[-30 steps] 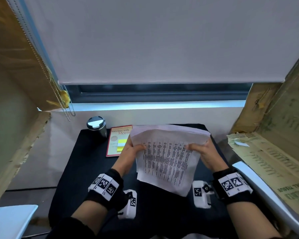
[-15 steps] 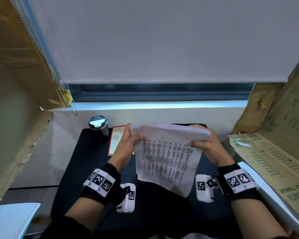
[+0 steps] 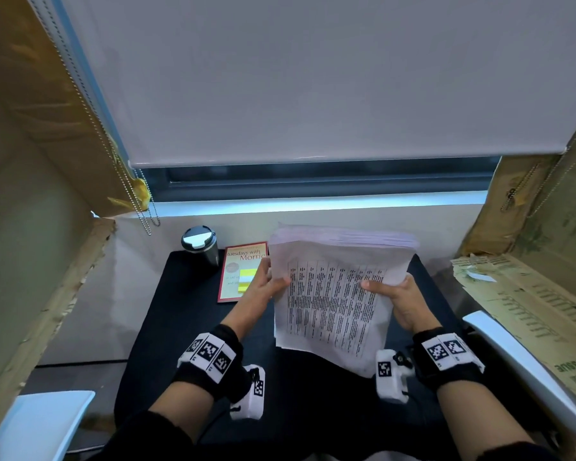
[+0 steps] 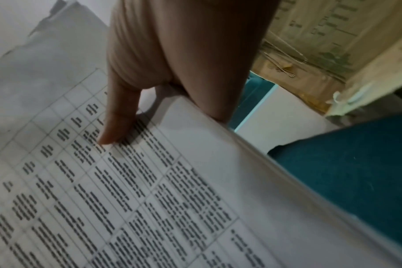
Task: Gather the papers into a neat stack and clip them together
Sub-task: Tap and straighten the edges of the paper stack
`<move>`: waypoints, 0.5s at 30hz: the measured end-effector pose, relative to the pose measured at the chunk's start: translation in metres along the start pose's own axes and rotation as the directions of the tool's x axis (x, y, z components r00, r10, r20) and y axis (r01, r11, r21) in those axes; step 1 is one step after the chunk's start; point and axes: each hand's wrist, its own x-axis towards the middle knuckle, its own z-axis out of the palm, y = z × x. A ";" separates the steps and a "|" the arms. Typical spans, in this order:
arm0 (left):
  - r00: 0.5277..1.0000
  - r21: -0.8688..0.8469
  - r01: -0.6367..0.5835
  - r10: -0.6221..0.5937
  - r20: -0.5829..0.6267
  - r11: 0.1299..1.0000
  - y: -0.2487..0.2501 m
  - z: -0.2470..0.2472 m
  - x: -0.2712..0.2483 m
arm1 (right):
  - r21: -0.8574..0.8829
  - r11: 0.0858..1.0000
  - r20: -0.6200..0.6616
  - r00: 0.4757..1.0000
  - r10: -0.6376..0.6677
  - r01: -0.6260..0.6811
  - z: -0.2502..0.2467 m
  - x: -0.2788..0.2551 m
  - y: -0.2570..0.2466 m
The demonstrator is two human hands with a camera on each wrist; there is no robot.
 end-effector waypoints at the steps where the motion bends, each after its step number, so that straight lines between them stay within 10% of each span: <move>1: 1.000 0.042 0.029 -0.030 0.008 0.999 -0.008 -0.001 -0.002 | -0.005 1.000 0.015 1.000 -0.019 0.019 -0.001 0.000 0.000; 15: 0.999 0.193 0.045 -0.043 -0.017 0.980 -0.020 0.003 0.001 | -0.138 0.990 0.143 0.989 0.026 -0.006 -0.003 -0.011 0.027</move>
